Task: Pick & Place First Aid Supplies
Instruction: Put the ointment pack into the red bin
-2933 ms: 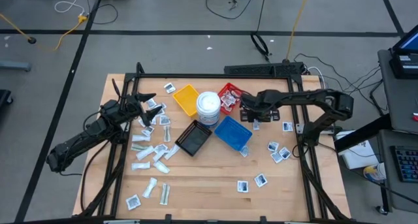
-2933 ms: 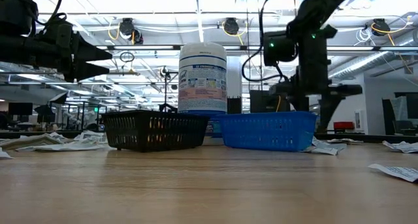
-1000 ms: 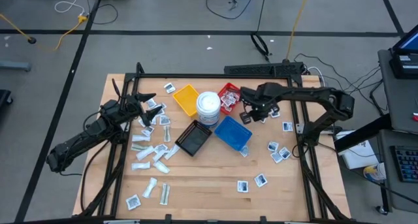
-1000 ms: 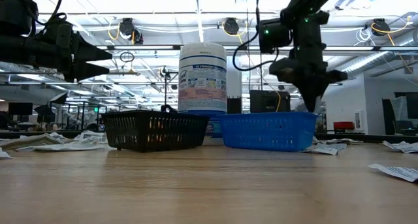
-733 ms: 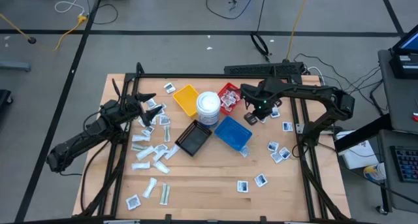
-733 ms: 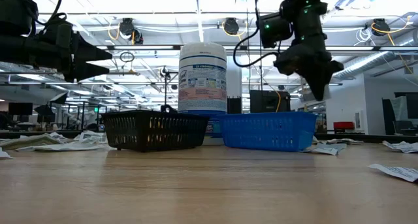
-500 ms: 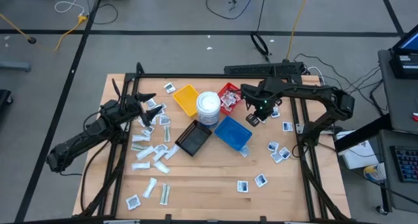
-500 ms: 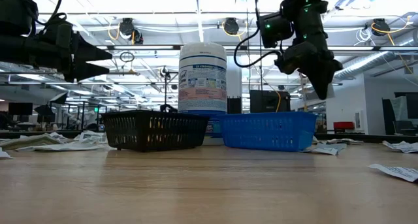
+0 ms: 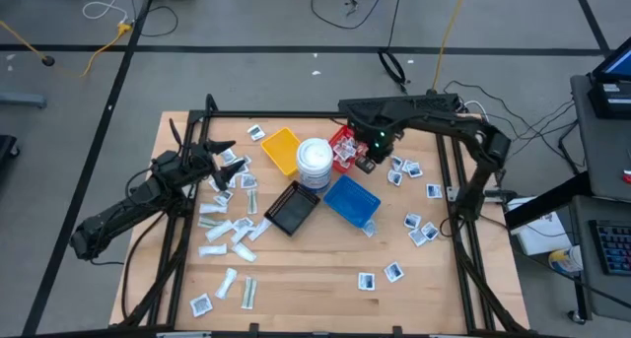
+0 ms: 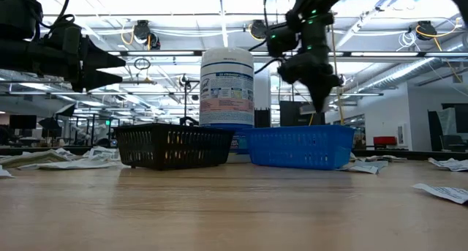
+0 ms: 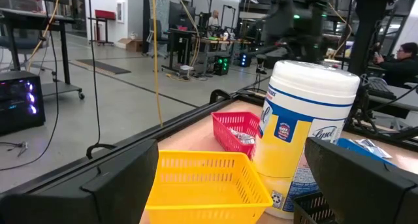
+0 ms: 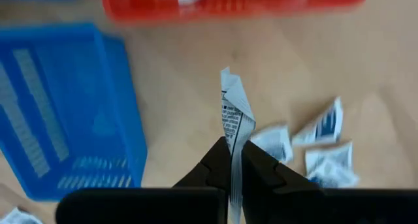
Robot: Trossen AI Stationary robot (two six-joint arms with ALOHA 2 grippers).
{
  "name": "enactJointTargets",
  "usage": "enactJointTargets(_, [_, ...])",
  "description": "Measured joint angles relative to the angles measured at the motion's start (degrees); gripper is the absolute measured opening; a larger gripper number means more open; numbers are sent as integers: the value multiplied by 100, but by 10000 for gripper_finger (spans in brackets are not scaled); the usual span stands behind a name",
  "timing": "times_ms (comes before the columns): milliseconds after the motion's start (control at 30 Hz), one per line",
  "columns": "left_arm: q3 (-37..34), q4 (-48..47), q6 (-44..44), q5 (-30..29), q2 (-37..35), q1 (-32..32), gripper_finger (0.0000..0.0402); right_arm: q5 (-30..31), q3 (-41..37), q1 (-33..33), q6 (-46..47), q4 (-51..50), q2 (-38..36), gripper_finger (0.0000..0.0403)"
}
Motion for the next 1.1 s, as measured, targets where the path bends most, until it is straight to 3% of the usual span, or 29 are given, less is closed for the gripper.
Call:
enactJointTargets(400, [2, 0, 0, 0, 1, 2, 392, 2, 2302, -434, -828, -585, 1555, 11])
enactJointTargets(567, [0, 0, 0, 0, 2, 0, 392, 4, 2904, -498, -988, -699, 1896, 11])
enactJointTargets(700, [2, 0, 0, 0, 0, 0, 392, 3, 2841, -514, -1002, -549, 2004, 11])
enactJointTargets(1100, [1, 0, 0, -2, 1, 1, 392, 0, 1700, -362, -1027, 417, 2042, 11])
